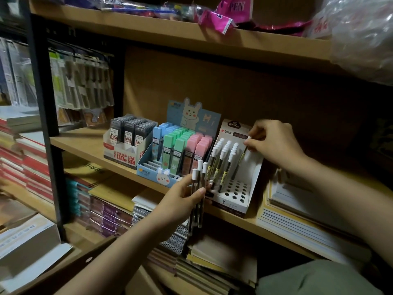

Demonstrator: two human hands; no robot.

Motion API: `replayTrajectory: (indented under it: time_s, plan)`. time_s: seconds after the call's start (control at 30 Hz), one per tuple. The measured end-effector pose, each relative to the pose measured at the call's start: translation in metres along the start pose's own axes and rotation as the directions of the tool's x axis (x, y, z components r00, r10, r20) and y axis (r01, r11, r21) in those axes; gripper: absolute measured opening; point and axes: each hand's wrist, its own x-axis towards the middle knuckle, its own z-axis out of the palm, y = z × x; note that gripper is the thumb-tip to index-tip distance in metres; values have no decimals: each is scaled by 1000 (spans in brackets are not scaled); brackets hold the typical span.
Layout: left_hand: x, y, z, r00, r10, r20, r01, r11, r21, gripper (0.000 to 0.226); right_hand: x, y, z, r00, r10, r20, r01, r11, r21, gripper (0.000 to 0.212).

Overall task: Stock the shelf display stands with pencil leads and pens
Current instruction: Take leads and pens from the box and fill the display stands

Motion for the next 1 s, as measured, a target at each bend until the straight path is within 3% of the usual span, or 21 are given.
replayTrajectory:
  time_s: [0.43,0.53,0.6,0.67,0.7,0.77,0.83,0.9,1.0]
  plan:
    - [-5,4,5,999,-32,-36,31,999,-7,21,-4,-14,10,998,-7,65,19,981,-191,9]
    - [-7,7,5,1000,-16,-22,14,996,-86,16,-8,-16,4,993,12,120,18,970,-242,17]
    - [-9,10,5,1000,-11,19,14,986,-167,19,-13,-19,-7,998,-57,34,63,966,-249,22]
    - [-11,12,4,998,2,57,12,971,-239,27,-24,-26,-17,981,-178,-77,164,974,-155,20]
    - [-12,14,4,997,10,72,9,966,-258,30,-31,-31,-19,981,-186,-57,183,982,-53,17]
    - [-13,17,6,995,24,92,1,963,-269,33,-48,-42,-14,984,-126,124,108,984,144,18]
    - [-13,19,8,994,42,100,-15,967,-256,33,-60,-51,-3,963,-70,260,11,975,223,31]
    - [-14,20,10,993,56,102,-31,972,-233,33,-65,-55,5,960,-56,273,-21,963,270,37]
    - [-15,21,8,990,62,123,-31,971,-237,35,-64,-55,4,957,-50,285,-61,928,368,29]
